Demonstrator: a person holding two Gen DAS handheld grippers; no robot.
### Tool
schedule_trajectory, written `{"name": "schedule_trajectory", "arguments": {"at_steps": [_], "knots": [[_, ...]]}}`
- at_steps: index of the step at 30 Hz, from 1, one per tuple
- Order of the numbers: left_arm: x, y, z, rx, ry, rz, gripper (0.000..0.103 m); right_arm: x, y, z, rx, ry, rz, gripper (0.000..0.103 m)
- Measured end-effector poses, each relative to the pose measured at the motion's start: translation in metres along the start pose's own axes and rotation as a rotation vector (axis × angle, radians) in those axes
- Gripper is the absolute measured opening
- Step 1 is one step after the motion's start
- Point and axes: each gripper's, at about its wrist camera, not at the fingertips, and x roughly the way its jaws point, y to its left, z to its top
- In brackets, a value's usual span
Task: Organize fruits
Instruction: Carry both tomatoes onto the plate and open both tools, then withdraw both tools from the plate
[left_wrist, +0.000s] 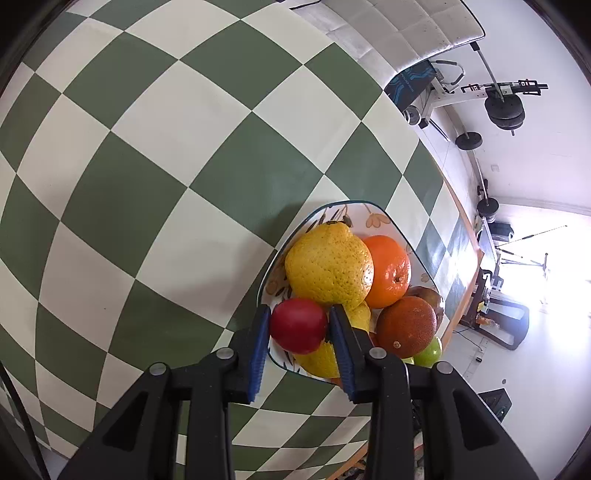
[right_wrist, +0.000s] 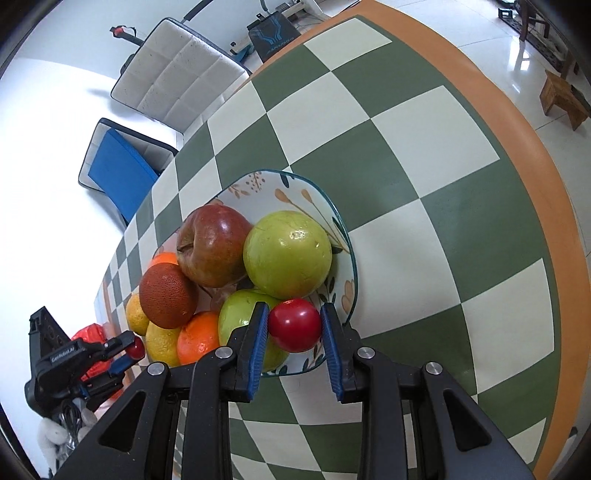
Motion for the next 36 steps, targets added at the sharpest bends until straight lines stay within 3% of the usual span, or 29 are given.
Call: {"name": "schedule_trajectory", "arguments": {"at_steps": [14, 21, 36], "knots": [[0.008, 0.02, -0.003, -0.073, 0.029, -0.049, 0.033, 0.003, -0.005, 0.005, -0.01, 0.011, 0.006, 0.032], [0.006, 0.015, -0.001, -0.05, 0.026, -0.019, 0.035, 0.005, -0.01, 0.007, 0.011, 0.025, 0.012, 0.044], [-0.009, -0.001, -0.007, 0.03, -0.016, 0.055, 0.043, -0.016, 0.001, -0.003, -0.023, -0.016, 0.002, 0.052]]}}
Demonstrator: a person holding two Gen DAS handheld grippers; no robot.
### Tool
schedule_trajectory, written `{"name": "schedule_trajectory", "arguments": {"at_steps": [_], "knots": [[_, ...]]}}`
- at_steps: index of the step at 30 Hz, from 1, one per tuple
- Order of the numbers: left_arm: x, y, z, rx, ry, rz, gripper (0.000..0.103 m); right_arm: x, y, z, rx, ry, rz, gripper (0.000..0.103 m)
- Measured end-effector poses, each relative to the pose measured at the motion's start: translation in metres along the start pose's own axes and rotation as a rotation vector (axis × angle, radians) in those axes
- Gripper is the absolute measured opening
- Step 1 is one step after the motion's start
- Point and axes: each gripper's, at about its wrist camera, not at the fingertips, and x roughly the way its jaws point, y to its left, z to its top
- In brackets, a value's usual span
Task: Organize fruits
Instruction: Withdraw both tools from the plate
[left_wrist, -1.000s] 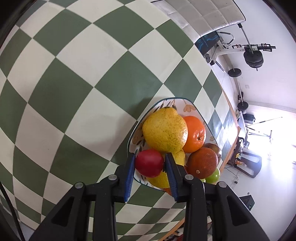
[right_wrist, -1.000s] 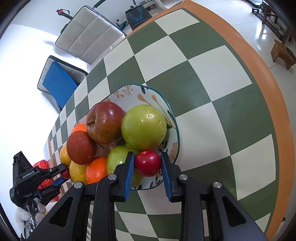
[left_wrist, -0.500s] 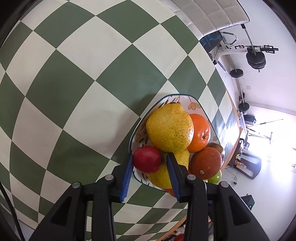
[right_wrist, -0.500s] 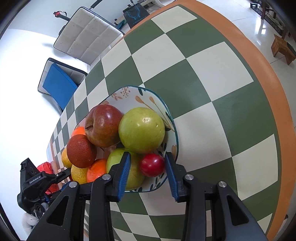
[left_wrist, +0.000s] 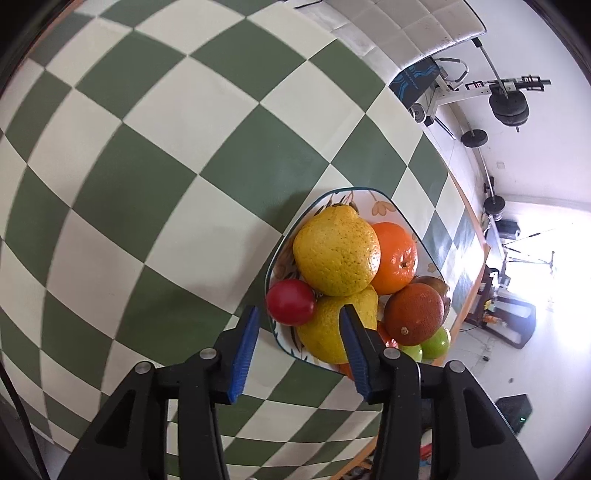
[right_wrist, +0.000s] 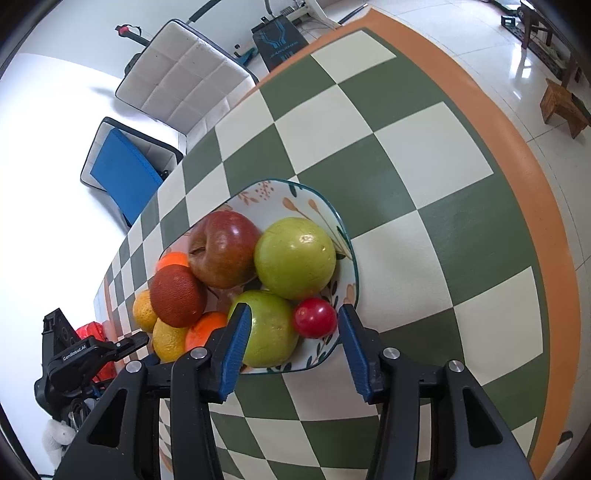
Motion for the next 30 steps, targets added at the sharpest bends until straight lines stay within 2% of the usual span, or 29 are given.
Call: {"name": "schedule_trajectory", "arguments": {"at_steps": [1, 2, 3, 4, 5, 6, 9, 11, 14, 21, 30], "knots": [[-0.004, -0.004, -0.003, 0.034, -0.021, 0.031, 0.045, -0.004, 0.003, -0.002, -0.013, -0.005, -0.011, 0.053], [-0.009, -0.009, -0.007, 0.077, -0.045, 0.073, 0.056, -0.009, 0.008, -0.004, -0.037, -0.014, -0.032, 0.055], [-0.014, -0.015, -0.013, 0.128, -0.073, 0.125, 0.063, -0.013, 0.012, -0.007, -0.061, -0.023, -0.055, 0.065], [-0.018, -0.021, -0.02, 0.187, -0.102, 0.175, 0.076, -0.017, 0.017, -0.011, -0.092, -0.033, -0.093, 0.079], [-0.022, -0.027, -0.027, 0.233, -0.123, 0.211, 0.083, -0.022, 0.024, -0.016, -0.13, -0.044, -0.141, 0.085], [-0.024, -0.034, -0.035, 0.288, -0.143, 0.254, 0.085, -0.027, 0.03, -0.023, -0.168, -0.058, -0.183, 0.091], [-0.031, -0.048, -0.059, 0.406, -0.184, 0.337, 0.087, -0.037, 0.043, -0.04, -0.247, -0.083, -0.284, 0.094], [-0.037, -0.055, -0.074, 0.473, -0.223, 0.383, 0.1, -0.044, 0.048, -0.051, -0.275, -0.098, -0.328, 0.096], [-0.045, -0.061, -0.091, 0.519, -0.262, 0.401, 0.1, -0.058, 0.051, -0.064, -0.288, -0.131, -0.352, 0.096], [-0.067, -0.066, -0.117, 0.556, -0.326, 0.398, 0.1, -0.091, 0.065, -0.085, -0.319, -0.204, -0.384, 0.097], [-0.112, -0.073, -0.155, 0.562, -0.41, 0.356, 0.1, -0.141, 0.087, -0.111, -0.36, -0.286, -0.38, 0.097]]}}
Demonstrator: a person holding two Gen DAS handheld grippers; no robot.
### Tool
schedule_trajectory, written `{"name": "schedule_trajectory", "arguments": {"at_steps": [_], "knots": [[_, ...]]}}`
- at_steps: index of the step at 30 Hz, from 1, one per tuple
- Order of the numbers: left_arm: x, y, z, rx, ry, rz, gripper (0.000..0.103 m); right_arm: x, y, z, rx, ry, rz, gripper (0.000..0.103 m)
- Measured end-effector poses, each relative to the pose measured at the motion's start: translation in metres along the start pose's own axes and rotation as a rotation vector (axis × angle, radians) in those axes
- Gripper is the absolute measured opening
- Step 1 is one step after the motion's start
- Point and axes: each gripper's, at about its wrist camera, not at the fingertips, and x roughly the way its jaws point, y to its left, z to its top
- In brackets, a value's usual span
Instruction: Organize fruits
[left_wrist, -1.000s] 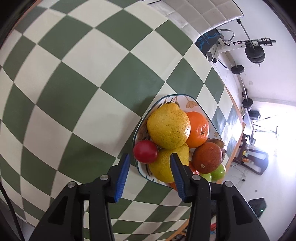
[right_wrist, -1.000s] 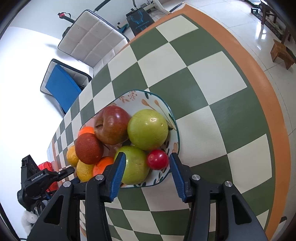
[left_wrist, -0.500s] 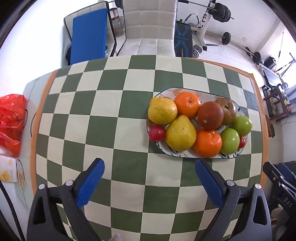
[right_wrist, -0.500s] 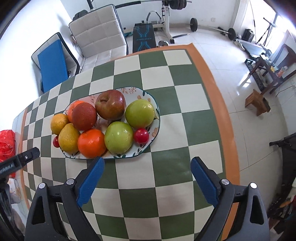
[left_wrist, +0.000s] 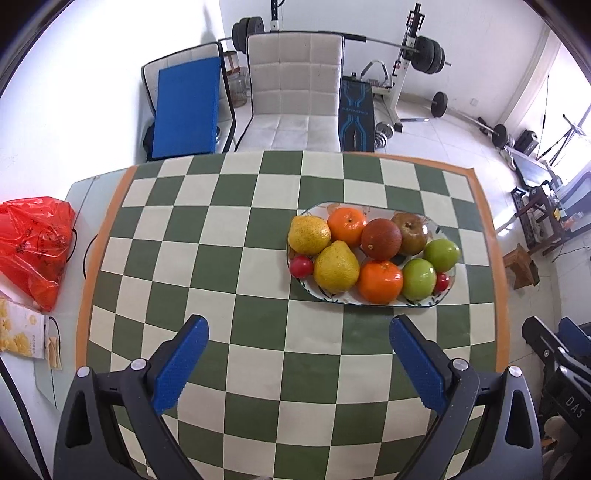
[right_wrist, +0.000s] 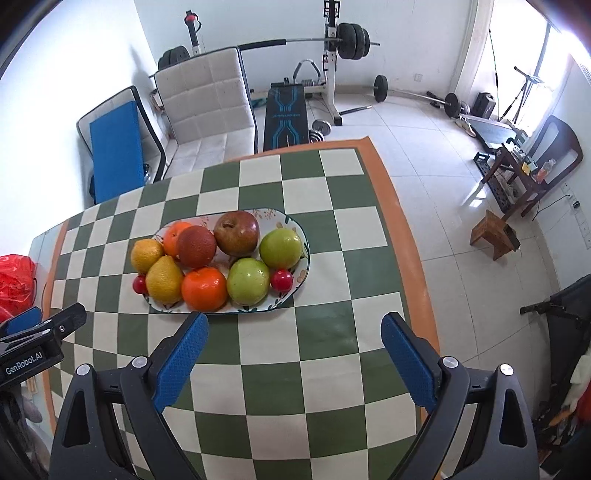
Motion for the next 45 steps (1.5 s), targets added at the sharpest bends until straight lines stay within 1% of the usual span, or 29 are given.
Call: {"name": "schedule_trajectory", "arguments": {"at_steps": [7, 15, 17, 21, 27, 30, 34, 43, 45], "knots": [[-0.064, -0.004, -0.019, 0.027, -0.095, -0.011, 0.1, -0.06, 0.002, -0.018, -0.016, -0.061, 0.024, 0.097], [-0.129, -0.009, -0.05, 0.057, -0.148, -0.044, 0.1, -0.149, -0.001, -0.043, -0.027, -0.15, 0.063, 0.097], [-0.145, -0.009, -0.055, 0.057, -0.162, -0.051, 0.1, -0.172, 0.0, -0.049, -0.036, -0.175, 0.054, 0.097], [-0.167, -0.008, -0.065, 0.054, -0.183, -0.056, 0.1, -0.207, -0.001, -0.059, -0.04, -0.198, 0.065, 0.097], [-0.19, -0.007, -0.073, 0.045, -0.196, -0.077, 0.1, -0.254, 0.003, -0.072, -0.049, -0.236, 0.089, 0.097], [-0.198, -0.005, -0.075, 0.036, -0.205, -0.083, 0.1, -0.271, 0.005, -0.076, -0.058, -0.249, 0.095, 0.097], [-0.205, -0.005, -0.077, 0.033, -0.221, -0.081, 0.1, -0.282, 0.007, -0.079, -0.064, -0.253, 0.104, 0.097], [-0.203, -0.01, -0.078, 0.042, -0.221, -0.078, 0.1, -0.28, 0.007, -0.077, -0.064, -0.245, 0.117, 0.097], [-0.199, -0.013, -0.075, 0.042, -0.233, -0.063, 0.1, -0.279, 0.007, -0.078, -0.063, -0.245, 0.117, 0.097]]}}
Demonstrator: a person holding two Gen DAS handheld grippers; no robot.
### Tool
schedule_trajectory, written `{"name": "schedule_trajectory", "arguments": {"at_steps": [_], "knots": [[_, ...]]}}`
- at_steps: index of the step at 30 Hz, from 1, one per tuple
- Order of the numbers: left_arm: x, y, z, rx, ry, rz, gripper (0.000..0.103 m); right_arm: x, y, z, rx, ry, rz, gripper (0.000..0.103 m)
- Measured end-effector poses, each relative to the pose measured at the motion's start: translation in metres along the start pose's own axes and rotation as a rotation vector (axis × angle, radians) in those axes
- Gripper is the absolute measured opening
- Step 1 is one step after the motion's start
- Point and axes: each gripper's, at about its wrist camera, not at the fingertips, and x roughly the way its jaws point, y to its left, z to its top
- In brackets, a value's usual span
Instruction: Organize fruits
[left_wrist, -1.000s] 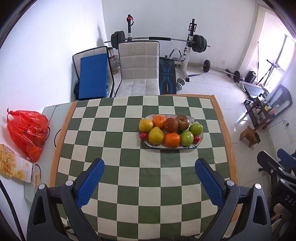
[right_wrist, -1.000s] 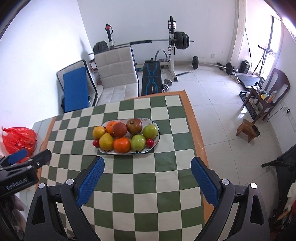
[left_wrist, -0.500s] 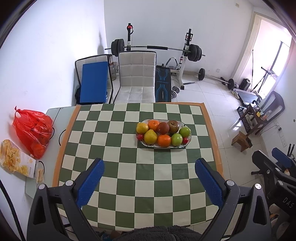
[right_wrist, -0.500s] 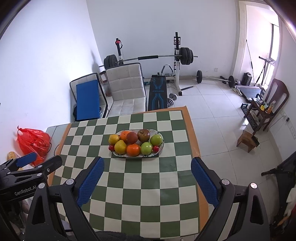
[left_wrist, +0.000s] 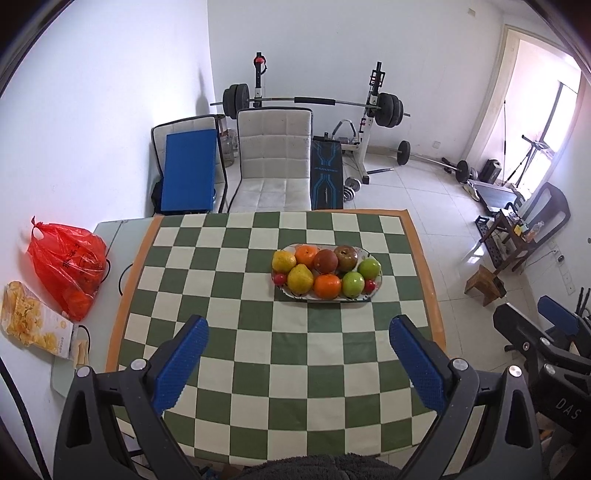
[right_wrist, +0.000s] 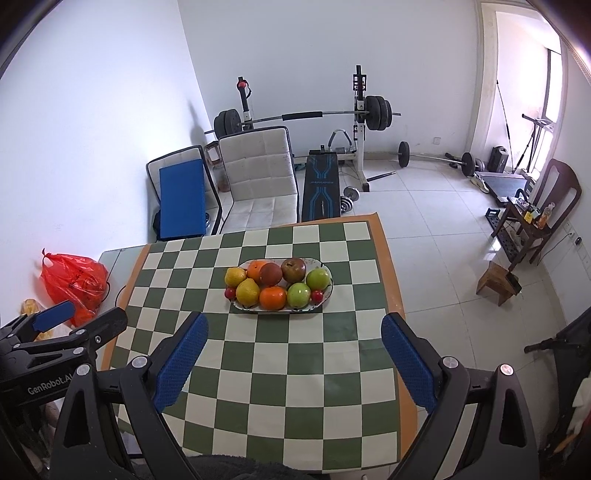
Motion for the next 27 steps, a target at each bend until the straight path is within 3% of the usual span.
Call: {"name": "schedule_trajectory", "arguments": {"at_steps": [11, 27], "knots": [[0.061, -0.006, 0.013, 0.012, 0.042, 0.038, 0.1, 0.067, -0.013, 0.007, -0.01, 0.013, -0.05, 0.097], [0.13, -0.005, 0.019, 0.005, 0.116, 0.075, 0.1, 0.176, -0.033, 0.013, -0.008, 0.124, -0.079, 0.097]]}}
